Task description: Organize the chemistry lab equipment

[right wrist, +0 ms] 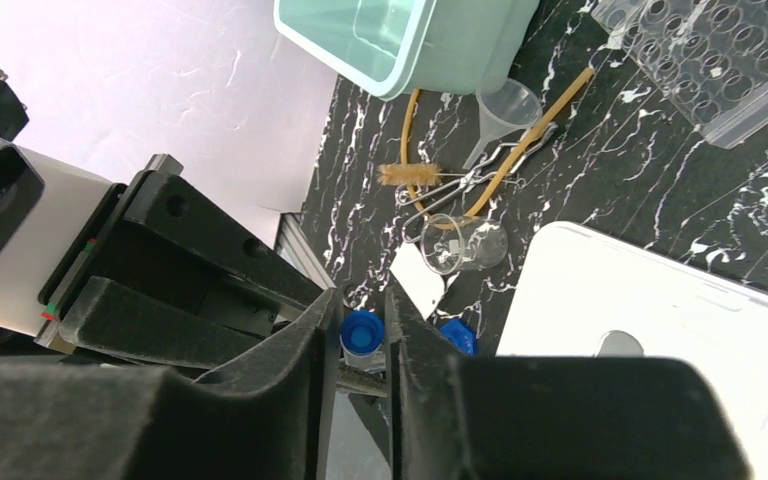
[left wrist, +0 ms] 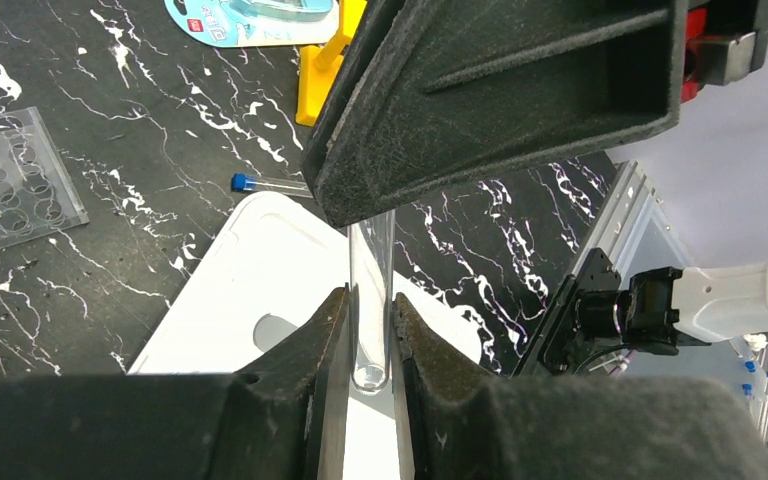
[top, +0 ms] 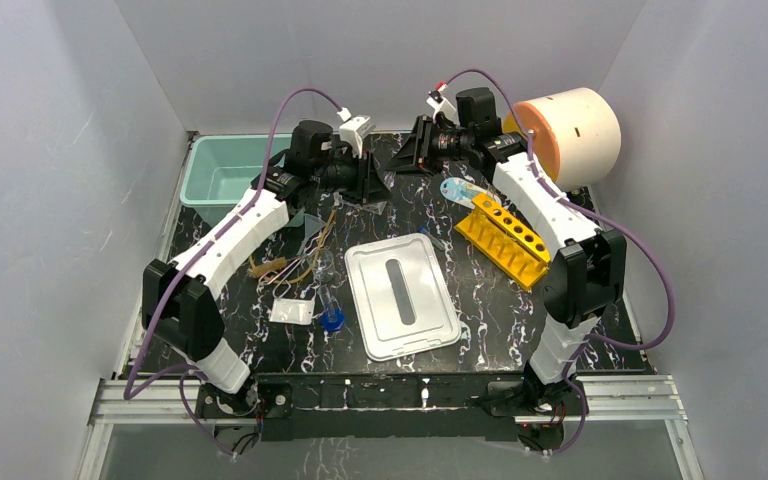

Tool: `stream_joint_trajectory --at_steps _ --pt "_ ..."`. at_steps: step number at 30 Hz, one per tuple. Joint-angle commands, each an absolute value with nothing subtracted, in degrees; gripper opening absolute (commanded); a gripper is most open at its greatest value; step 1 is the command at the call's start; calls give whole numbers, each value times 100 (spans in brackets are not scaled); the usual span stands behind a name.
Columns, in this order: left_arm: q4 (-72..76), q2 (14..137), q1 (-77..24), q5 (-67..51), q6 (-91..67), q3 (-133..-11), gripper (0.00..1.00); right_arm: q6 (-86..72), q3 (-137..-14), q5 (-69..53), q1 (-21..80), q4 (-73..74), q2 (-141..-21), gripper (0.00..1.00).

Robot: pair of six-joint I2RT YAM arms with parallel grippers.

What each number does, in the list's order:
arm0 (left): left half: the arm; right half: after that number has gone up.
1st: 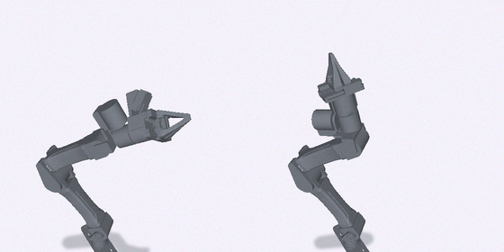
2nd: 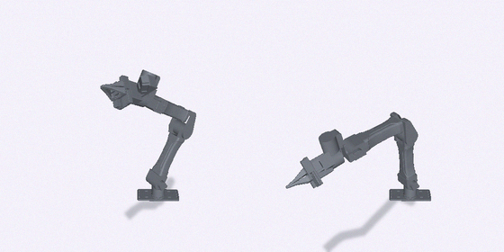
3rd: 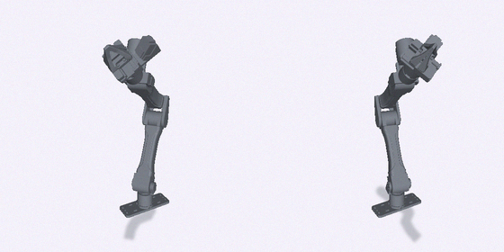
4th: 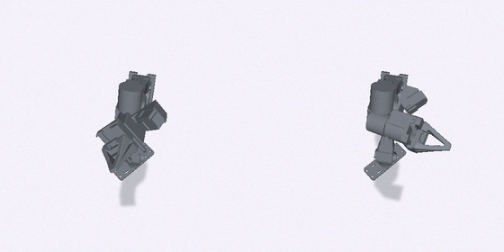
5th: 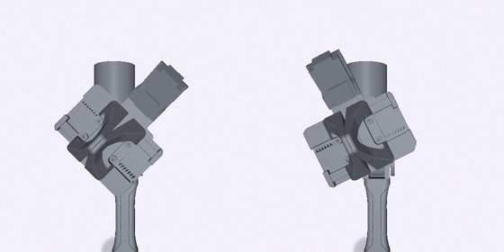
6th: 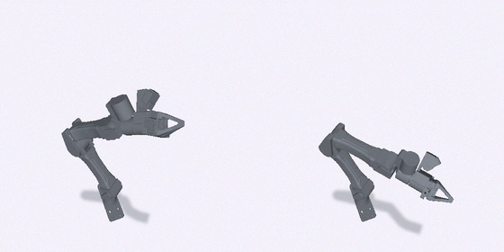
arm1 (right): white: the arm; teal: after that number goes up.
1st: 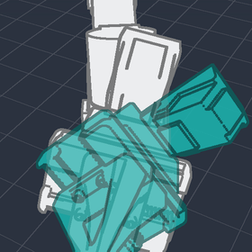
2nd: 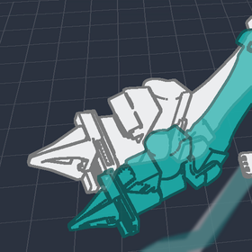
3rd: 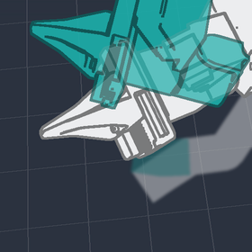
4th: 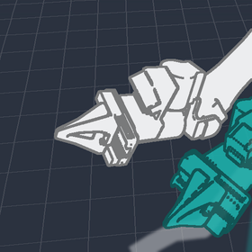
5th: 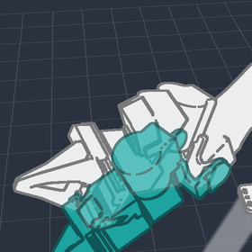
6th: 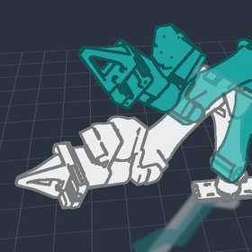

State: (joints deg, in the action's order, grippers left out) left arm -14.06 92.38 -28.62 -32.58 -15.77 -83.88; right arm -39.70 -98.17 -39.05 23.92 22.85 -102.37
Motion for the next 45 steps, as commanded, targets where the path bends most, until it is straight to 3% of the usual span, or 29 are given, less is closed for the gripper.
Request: stream_joint_trajectory --at_steps 1,4,6,9,13,15,20,28,36,45 --pt "-1502 9149 -2873 -3230 -1398 -8685 0 -4070 -10076 -4144 2375 2115 -10170 26" --pt "-1540 9155 -2870 -3109 -1413 -8723 2 -4204 -9977 -4180 2360 1964 -10122 22" --pt "-1626 9163 -2865 -2926 -1437 -8788 11 -4246 -9946 -4116 2335 1916 -10086 21" --pt "-1738 9159 -2865 -2635 -1490 -8853 48 -4273 -9815 -3989 2299 1658 -9993 21" --pt "-1815 9074 -2815 -2398 -1550 -8875 74 -3939 -9965 -3563 2234 1628 -10071 20" --pt "-1871 8981 -2760 -2221 -1613 -8873 81 -3452 -10143 -3200 2232 1777 -10166 21" --pt "-2152 8724 -2618 -1350 -1812 -8854 88 -2378 -10543 -2267 2283 2041 -10507 21" --pt "-2757 8439 -2353 208 -2376 -8876 91 -1363 -11370 -1075 2556 2131 -11204 21" --pt "-3306 8103 -2334 607 -2525 -8931 92 -802 -11771 -46 2962 2085 -11664 21" --pt "-3390 7765 -2315 1093 -2939 -8663 93 -345 -12034 215 3251 1615 -12220 21"
